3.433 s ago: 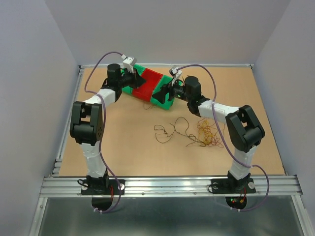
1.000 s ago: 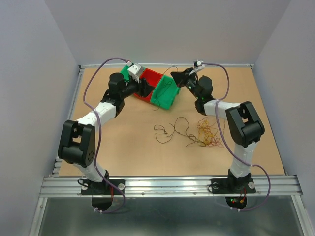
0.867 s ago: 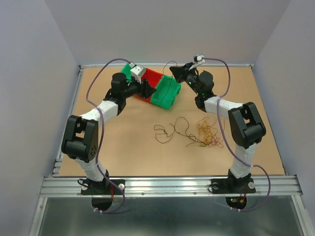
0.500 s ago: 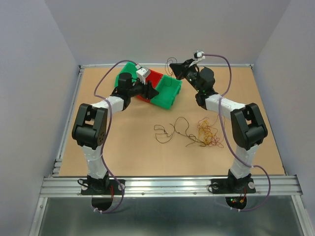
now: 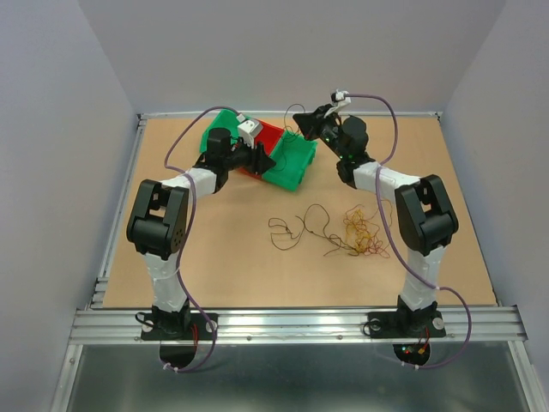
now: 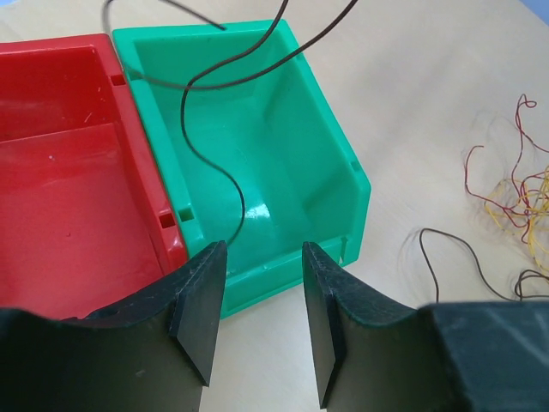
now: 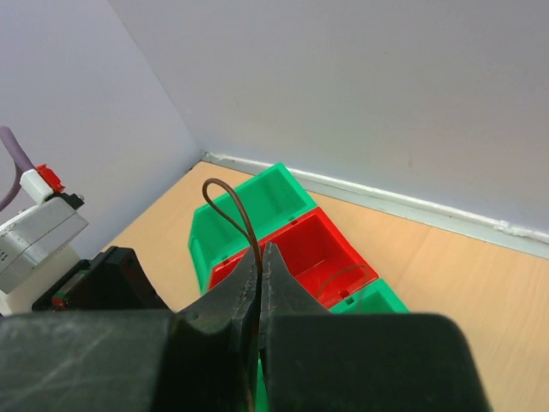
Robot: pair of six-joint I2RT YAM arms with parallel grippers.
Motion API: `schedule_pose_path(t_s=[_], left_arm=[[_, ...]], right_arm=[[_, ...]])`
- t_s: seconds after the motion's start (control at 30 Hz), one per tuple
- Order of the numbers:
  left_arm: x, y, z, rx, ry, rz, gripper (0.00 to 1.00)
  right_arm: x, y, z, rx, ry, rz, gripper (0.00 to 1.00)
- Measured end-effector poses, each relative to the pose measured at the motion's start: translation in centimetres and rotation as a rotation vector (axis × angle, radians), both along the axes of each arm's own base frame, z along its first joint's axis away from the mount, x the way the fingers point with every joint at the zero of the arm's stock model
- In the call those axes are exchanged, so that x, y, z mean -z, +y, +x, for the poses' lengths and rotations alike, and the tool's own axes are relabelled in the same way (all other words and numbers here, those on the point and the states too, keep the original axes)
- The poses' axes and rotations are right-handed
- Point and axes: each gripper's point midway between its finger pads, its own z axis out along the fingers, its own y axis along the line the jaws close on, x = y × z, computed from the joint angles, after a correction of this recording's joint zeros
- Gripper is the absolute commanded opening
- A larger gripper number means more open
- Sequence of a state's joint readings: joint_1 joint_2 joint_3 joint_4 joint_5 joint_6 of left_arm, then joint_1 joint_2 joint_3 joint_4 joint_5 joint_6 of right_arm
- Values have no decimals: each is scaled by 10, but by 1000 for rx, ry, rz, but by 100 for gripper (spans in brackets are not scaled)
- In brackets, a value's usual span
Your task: Untangle the cables
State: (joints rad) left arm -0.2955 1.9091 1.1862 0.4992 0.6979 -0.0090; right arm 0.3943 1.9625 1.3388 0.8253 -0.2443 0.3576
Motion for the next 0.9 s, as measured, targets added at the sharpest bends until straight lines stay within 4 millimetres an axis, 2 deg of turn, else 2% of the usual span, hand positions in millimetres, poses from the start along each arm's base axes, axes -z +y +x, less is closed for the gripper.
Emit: schedule_pose_path(t_s=[0.17, 0.33, 0.53, 0.73, 0.9], left_arm=[[1, 2, 3, -14, -9, 11, 51], [2, 3, 4, -21, -10, 16, 50], [1, 8, 9, -60, -20, 32, 52], [-19, 21, 14, -155, -73, 49, 53], [-35, 28, 20, -209, -118, 49, 53]], right_arm=[[10, 0, -2, -3, 19, -10, 1], [50, -1, -11, -4, 125, -33, 1], [87, 4, -10, 119, 273, -133, 2], [106, 20, -8, 222, 389, -224, 2], [131, 7, -4, 316, 491, -271, 0]])
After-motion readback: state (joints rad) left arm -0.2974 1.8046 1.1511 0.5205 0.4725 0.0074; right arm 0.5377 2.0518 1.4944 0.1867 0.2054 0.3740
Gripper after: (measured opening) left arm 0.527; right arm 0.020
